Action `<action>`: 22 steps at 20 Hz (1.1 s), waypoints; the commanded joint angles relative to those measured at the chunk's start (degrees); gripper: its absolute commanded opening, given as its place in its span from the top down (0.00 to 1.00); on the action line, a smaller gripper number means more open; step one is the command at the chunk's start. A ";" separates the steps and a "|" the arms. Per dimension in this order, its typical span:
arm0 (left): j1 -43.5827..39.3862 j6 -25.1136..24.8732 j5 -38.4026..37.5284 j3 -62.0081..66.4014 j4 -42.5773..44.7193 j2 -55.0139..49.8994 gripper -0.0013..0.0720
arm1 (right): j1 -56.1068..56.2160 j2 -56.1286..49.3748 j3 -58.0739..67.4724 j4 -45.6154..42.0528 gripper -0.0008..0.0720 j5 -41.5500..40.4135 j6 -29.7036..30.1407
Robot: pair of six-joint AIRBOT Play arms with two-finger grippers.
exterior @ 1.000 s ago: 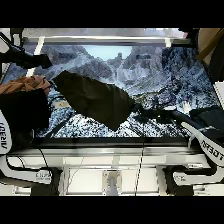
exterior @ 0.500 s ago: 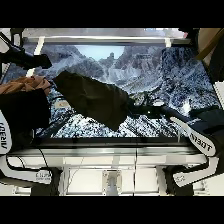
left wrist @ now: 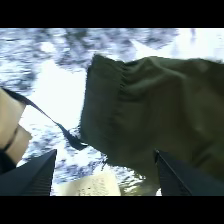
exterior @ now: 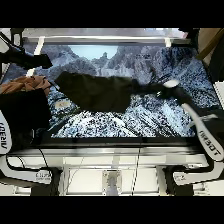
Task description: Fold the clothes and pants, and hang the long-sleeved shirts on hangers.
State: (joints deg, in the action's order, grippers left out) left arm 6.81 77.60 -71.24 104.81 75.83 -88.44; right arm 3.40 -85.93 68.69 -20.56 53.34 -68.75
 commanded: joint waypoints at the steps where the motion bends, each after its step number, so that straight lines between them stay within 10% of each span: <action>1: 0.00 0.00 0.00 0.02 -4.52 0.02 0.03 | -14.32 4.76 9.42 -10.62 0.98 8.66 -8.07; 13: -0.07 4.72 0.00 0.00 -8.66 -0.07 0.03 | -74.82 8.44 32.81 -16.90 0.99 42.53 -20.04; 22: -0.07 7.80 -0.72 0.00 -8.66 -0.07 0.03 | -84.43 8.39 32.74 -45.79 0.98 52.02 -23.26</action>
State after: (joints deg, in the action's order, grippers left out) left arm 6.76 84.33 -71.68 104.81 67.20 -88.49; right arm -79.42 -77.52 101.23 -57.49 103.22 -91.02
